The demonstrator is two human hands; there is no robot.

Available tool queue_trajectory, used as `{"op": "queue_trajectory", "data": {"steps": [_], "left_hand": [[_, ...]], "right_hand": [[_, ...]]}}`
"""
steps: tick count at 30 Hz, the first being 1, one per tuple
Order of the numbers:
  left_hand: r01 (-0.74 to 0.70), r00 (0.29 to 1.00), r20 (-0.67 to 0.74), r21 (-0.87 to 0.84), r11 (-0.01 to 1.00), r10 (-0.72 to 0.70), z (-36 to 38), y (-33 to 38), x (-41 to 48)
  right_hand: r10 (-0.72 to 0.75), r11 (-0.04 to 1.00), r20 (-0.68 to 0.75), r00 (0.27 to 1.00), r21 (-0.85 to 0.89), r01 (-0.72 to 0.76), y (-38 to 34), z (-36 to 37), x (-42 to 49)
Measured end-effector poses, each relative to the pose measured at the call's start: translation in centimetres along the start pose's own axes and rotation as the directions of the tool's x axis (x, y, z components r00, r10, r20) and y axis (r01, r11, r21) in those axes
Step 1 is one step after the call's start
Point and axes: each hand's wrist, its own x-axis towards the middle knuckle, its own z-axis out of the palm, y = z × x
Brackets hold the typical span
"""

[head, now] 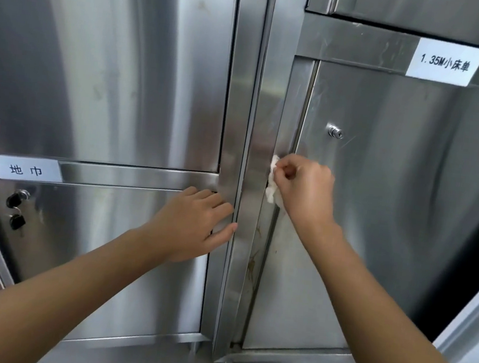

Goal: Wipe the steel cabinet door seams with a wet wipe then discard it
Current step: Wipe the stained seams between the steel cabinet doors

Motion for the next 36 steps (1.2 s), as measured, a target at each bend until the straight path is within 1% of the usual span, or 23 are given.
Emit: {"op": "queue_trajectory", "data": {"steps": [3,7,10,13,17,27,29,33,36], "left_hand": [[0.000,1.000,0.006,-0.014,1.000,0.000,0.4,0.1,-0.3],[0.015,1.000,0.027,-0.018,1.000,-0.015,1.0,0.3,-0.8],[0.038,0.997,0.067,-0.021,0.999,-0.036,1.6,0.5,-1.4],[0.048,0.992,0.114,-0.033,0.998,-0.044,2.2,0.4,-2.1],[0.047,0.992,0.122,-0.039,0.998,-0.042,3.0,0.4,-2.7],[0.059,0.989,0.142,-0.096,0.994,-0.045,5.3,1.6,-4.8],[0.070,0.988,0.145,-0.105,0.992,-0.055,5.8,1.8,-5.3],[0.099,0.983,0.164,-0.123,0.987,-0.078,7.2,2.4,-6.8],[0.101,0.979,0.191,-0.121,0.987,-0.077,8.6,3.1,-8.3]], "right_hand": [[-0.009,1.000,0.003,1.000,0.006,0.009,0.0,0.3,0.3],[0.027,0.997,0.027,0.999,0.065,-0.029,1.7,2.0,-2.2],[0.042,0.995,0.019,0.999,0.087,-0.043,2.7,3.3,-4.0],[0.073,0.994,0.042,0.996,0.074,-0.076,3.5,4.3,-5.8],[0.117,0.991,0.093,0.989,0.057,-0.122,4.7,5.8,-8.3],[0.172,0.985,0.176,0.969,-0.035,-0.168,7.3,9.3,-13.9],[0.194,0.981,0.236,0.952,-0.054,-0.187,7.9,10.1,-15.4],[0.273,0.962,0.302,0.913,-0.100,-0.254,9.3,12.2,-18.5],[0.340,0.940,0.382,0.859,-0.145,-0.308,10.1,13.4,-20.3]]}}
